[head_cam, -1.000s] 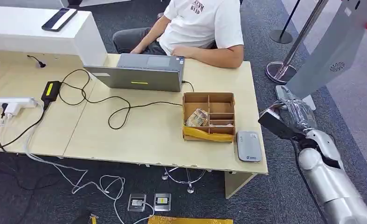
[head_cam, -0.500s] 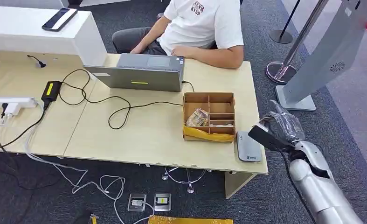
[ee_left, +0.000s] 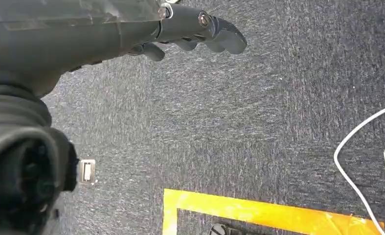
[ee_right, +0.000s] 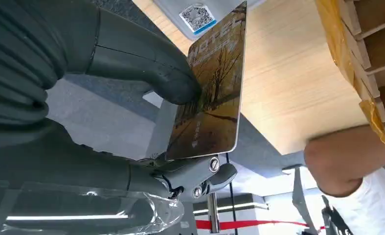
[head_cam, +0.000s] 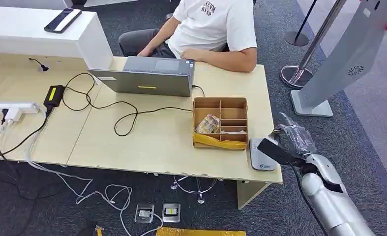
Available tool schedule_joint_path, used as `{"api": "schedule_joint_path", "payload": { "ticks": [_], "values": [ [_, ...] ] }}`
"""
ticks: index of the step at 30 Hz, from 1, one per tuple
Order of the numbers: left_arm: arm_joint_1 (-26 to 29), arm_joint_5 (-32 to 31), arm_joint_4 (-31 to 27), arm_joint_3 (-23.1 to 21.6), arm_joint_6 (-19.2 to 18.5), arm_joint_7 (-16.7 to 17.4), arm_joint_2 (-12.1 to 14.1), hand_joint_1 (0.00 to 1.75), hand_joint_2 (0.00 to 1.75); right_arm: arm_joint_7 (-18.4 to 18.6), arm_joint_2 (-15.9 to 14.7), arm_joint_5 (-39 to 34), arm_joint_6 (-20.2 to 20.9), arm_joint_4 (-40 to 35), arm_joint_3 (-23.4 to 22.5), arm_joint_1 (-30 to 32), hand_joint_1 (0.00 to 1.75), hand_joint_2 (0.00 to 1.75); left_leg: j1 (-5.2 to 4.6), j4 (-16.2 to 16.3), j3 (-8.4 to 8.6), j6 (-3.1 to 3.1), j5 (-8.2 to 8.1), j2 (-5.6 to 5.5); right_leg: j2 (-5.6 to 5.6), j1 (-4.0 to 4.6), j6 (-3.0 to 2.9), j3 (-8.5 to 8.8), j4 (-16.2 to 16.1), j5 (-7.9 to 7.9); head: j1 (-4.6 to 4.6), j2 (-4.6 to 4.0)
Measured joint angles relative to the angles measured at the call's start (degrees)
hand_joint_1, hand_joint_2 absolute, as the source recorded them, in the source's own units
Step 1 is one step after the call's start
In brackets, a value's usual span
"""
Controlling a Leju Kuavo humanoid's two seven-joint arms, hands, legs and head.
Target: Pass the card to the sensor for recognition and then transmit it.
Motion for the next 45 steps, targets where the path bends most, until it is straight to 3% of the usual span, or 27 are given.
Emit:
{"api": "schedule_joint_path", "payload": {
  "ticks": [45],
  "values": [
    [0.0, 0.17, 0.0, 0.0, 0.07, -0.2, 0.0, 0.0, 0.0, -0.17, 1.55, -0.02, 0.41, 1.16, 0.87, 2.75, 1.75, 1.75, 0.0, 0.0, 0.02, 0.0, 0.0, 0.02, 0.02, 0.0, 0.0, 0.0, 0.0, 0.0, 0.0, 0.0]
  ]
}}
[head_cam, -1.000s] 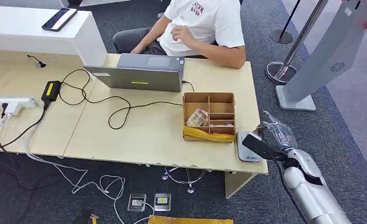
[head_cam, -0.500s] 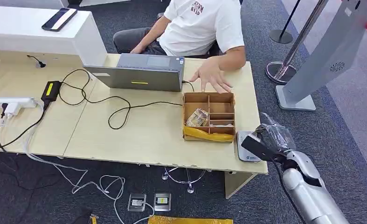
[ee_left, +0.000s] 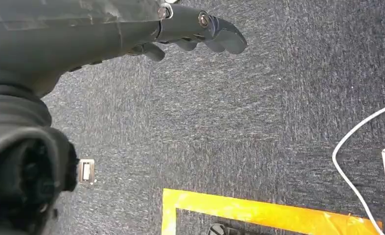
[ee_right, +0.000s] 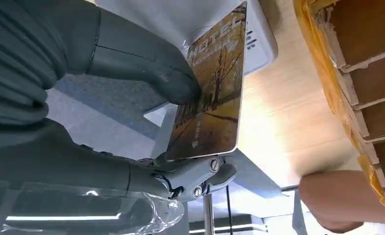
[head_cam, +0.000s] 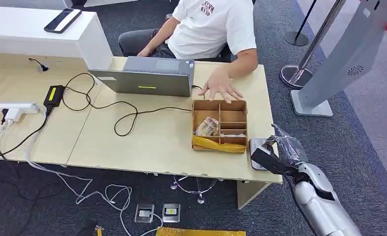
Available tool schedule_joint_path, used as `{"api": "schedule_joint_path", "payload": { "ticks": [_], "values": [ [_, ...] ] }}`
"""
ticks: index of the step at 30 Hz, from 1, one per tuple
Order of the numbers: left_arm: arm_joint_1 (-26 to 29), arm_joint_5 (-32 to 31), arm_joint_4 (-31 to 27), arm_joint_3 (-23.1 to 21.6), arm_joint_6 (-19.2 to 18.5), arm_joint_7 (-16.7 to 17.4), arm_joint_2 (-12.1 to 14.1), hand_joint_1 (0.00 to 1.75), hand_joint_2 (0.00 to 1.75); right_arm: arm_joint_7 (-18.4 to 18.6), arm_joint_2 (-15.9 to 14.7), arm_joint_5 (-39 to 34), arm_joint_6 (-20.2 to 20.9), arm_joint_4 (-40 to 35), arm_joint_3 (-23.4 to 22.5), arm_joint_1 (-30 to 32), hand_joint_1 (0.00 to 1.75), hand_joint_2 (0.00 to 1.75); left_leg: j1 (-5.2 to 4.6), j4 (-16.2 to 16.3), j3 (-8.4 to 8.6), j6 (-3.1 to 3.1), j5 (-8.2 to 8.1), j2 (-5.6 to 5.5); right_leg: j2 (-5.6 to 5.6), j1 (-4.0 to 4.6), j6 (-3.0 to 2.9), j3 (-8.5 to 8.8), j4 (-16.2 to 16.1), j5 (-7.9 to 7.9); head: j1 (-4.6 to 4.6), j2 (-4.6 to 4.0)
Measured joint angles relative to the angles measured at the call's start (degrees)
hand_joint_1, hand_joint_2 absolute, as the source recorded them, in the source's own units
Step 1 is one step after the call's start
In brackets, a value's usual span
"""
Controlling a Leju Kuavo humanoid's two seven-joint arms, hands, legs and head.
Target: Pass the card to the sensor for recognition and then transmit it.
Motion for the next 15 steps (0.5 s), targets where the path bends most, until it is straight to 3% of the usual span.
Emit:
{"api": "schedule_joint_path", "payload": {
  "ticks": [15],
  "values": [
    [0.0, 0.0, 0.0, 0.0, 0.0, 0.0, 0.0, 0.0, 0.0, 0.0, 0.13, 0.0, -0.07, 0.0, 0.59, 0.0, 1.75, 1.75, 0.0, 0.0, 0.01, 0.0, 0.0, 0.01, 0.01, 0.0, 0.0, 0.01, 0.0, 0.0, 0.0, 0.0]
  ]
}}
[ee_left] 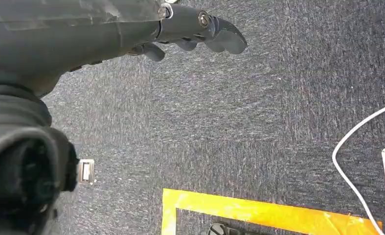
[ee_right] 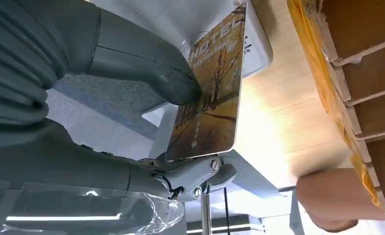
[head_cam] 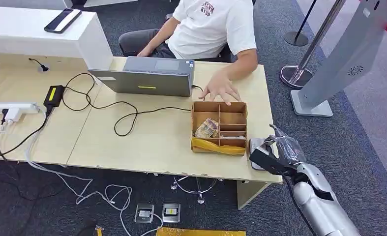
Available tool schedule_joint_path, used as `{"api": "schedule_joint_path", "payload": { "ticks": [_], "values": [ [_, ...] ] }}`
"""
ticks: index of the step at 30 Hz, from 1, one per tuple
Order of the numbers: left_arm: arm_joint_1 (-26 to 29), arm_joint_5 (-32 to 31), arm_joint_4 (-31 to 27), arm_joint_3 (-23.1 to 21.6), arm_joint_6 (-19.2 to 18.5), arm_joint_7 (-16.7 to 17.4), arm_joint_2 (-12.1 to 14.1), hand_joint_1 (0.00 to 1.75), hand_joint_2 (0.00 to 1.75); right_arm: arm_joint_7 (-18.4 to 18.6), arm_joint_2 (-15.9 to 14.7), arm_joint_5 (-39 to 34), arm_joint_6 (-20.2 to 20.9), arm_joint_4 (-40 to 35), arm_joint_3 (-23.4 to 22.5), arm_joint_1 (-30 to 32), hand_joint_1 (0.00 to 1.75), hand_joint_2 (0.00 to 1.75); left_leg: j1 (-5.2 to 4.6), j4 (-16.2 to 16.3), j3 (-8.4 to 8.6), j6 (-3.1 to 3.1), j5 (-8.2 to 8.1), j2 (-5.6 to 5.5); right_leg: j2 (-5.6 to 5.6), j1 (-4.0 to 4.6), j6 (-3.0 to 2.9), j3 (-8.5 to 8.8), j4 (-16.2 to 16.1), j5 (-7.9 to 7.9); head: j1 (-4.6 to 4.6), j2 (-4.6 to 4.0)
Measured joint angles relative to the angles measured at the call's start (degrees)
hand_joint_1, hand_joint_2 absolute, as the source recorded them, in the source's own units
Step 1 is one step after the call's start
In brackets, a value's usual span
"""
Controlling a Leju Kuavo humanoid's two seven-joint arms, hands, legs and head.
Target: Pass the card to the sensor for recognition and then transmit it.
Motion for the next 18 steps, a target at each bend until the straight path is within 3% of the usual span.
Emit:
{"api": "schedule_joint_path", "payload": {
  "ticks": [18],
  "values": [
    [0.0, -0.17, 0.0, 0.0, -0.07, -0.55, 0.0, 0.0, 0.0, 0.17, 0.09, 0.31, 0.44, 0.09, 0.04, 0.3, 1.75, 1.75, 0.0, 0.0, 0.02, 0.0, 0.0, 0.01, 0.02, 0.0, 0.0, 0.01, 0.0, 0.0, 0.02, 0.0]
  ]
}}
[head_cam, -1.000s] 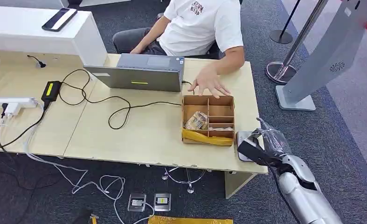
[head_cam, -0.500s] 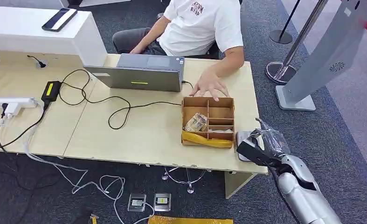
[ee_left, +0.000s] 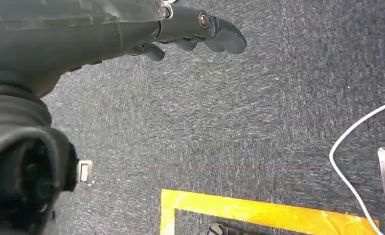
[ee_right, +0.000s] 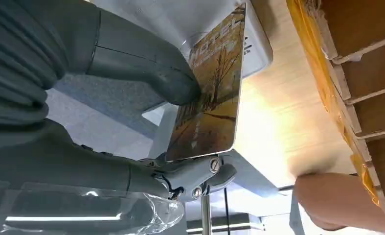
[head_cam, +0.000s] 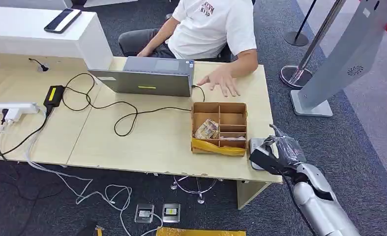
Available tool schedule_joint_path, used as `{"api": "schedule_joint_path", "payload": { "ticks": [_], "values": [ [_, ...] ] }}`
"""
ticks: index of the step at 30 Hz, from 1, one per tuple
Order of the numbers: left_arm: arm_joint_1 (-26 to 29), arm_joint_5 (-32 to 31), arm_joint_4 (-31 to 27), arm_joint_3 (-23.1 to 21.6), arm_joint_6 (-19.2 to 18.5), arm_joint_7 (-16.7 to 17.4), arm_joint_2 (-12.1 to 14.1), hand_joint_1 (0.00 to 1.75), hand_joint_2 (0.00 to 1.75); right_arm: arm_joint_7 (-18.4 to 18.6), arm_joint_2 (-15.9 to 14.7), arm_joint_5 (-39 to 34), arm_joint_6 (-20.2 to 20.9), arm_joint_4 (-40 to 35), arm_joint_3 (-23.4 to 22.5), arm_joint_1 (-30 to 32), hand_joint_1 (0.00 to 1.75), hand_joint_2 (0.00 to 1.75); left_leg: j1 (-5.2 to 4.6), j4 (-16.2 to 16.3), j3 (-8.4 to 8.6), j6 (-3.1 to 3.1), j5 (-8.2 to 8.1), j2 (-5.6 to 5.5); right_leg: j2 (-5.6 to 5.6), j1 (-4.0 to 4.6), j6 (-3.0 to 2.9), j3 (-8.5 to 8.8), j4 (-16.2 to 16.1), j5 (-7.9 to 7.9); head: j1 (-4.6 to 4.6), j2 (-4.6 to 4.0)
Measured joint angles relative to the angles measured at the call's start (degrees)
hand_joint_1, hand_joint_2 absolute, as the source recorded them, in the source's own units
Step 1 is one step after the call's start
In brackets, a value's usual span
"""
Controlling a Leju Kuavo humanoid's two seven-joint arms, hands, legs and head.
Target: Pass the card to the sensor for recognition and then transmit it.
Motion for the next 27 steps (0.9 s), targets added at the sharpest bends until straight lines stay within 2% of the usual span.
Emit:
{"api": "schedule_joint_path", "payload": {
  "ticks": [27],
  "values": [
    [0.0, 0.04, 0.0, 0.0, -0.13, -0.55, 0.0, 0.0, 0.0, -0.66, 0.48, 0.11, -0.24, 0.96, 0.07, 0.07, 1.75, 1.75, 0.0, -0.01, 0.13, -0.04, -0.03, 0.07, 0.09, 0.0, -0.01, 0.09, 0.0, 0.0, -0.02, 0.0]
  ]
}}
